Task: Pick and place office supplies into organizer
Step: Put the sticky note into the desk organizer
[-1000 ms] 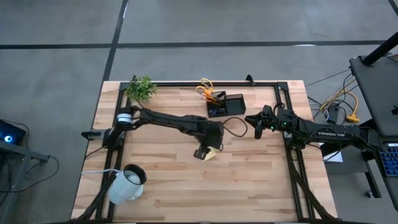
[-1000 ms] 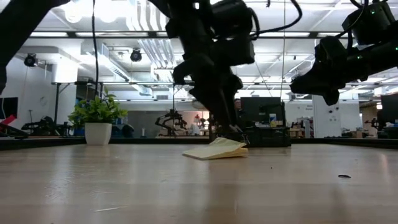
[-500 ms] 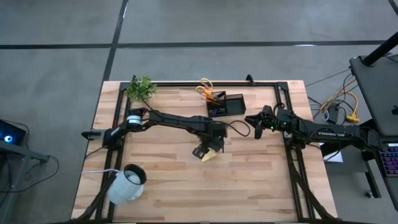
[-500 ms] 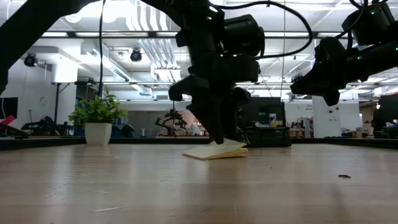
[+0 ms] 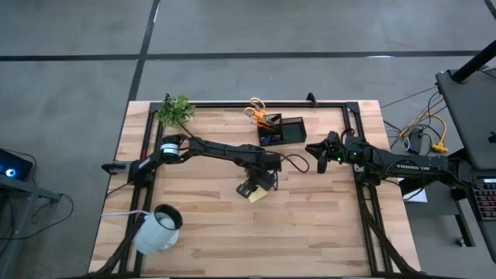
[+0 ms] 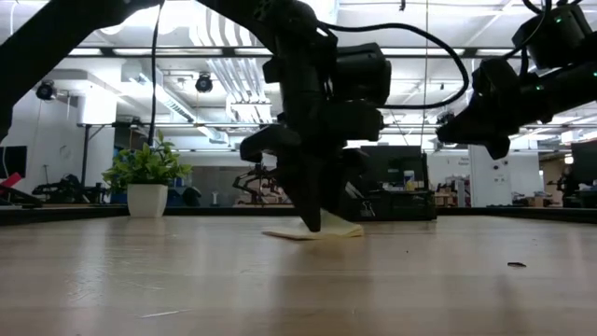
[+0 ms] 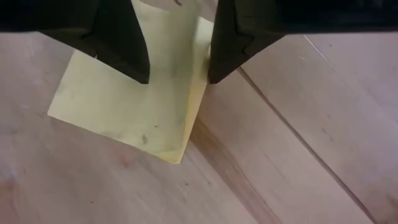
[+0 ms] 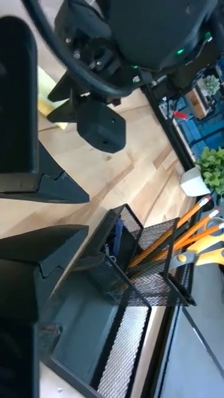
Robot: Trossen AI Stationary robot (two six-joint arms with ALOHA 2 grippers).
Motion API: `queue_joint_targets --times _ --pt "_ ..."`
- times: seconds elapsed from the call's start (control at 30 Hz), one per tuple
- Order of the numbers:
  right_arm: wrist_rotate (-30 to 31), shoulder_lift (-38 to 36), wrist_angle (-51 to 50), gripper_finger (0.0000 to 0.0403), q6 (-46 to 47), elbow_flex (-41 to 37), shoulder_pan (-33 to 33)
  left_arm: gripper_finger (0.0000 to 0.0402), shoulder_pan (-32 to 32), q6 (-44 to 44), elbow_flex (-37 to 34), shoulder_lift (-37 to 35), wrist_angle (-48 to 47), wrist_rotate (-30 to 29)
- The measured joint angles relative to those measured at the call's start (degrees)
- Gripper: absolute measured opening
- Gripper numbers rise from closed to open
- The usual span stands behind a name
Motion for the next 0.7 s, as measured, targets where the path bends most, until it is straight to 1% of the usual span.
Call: queue_joint_targets --times 0.13,0.3,0.33,0.57,0.7 --pt "0.0 0.0 -1.2 0.0057 0.0 0.0 0.0 0.0111 -0.1 0.3 0.1 1.3 -0.2 0.2" --pt "0.0 0.0 -1.8 0.0057 0.0 0.0 0.0 0.0022 -0.1 0.3 -0.1 1.4 -1.1 1.0" --pt "0.1 0.0 -1.8 0.0057 0.0 0.0 0.0 0.0012 -0.1 0.3 -0.1 1.2 -1.1 1.0" --pt "0.2 0.0 -2.0 0.0057 -0.4 0.0 0.0 0.0004 -0.2 0.2 1.1 1.1 -1.9 0.6" --pt "0.2 0.0 -2.1 0.0057 -0.4 0.0 0.0 0.0002 -0.2 -0.1 3.3 1.1 -4.0 0.4"
